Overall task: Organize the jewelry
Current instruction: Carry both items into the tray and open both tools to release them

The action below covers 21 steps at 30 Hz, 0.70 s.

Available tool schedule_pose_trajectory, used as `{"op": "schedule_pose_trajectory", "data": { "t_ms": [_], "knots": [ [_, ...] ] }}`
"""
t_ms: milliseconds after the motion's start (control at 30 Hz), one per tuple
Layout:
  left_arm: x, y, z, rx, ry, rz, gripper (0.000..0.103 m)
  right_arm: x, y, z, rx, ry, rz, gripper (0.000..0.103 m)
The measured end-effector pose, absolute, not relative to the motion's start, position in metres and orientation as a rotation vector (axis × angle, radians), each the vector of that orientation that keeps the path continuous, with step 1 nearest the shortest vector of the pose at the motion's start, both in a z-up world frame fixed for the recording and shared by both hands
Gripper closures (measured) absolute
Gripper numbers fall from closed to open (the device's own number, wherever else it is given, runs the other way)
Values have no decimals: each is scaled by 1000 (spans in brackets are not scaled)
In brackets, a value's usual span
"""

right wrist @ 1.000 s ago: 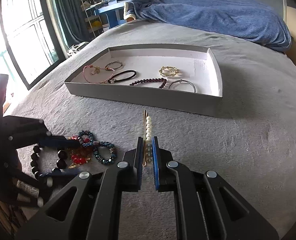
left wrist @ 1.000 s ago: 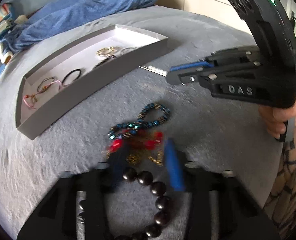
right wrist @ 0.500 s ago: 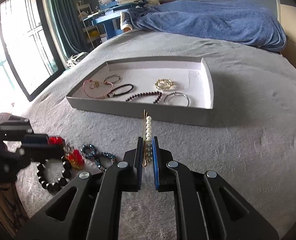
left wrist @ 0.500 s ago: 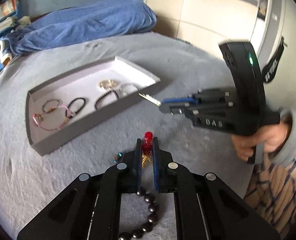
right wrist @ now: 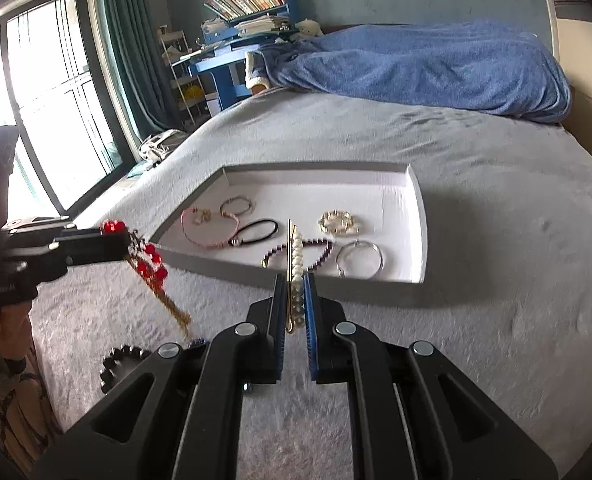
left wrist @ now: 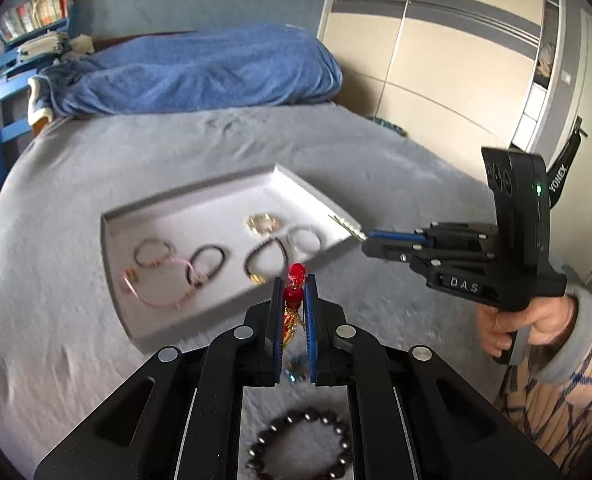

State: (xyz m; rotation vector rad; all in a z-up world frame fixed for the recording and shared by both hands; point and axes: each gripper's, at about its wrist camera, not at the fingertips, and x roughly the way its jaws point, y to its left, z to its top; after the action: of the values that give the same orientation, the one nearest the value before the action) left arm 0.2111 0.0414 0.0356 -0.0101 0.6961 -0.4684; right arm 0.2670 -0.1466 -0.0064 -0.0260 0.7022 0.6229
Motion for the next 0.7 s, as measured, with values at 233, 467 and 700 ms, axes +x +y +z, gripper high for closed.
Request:
{"op": "schedule_pose_trajectory", "data": {
  "t_ms": [233, 467, 700],
  "knots": [
    [232, 49, 57, -1, 658, -453, 93, 281, -142, 11, -38, 680, 621, 94],
    [259, 57, 72, -42, 633, -448, 93, 305, -130, 24, -62, 676, 619, 94],
    [295, 58, 74, -51, 633, -436, 93, 339, -123, 19, -39, 718, 588, 94]
  ]
}}
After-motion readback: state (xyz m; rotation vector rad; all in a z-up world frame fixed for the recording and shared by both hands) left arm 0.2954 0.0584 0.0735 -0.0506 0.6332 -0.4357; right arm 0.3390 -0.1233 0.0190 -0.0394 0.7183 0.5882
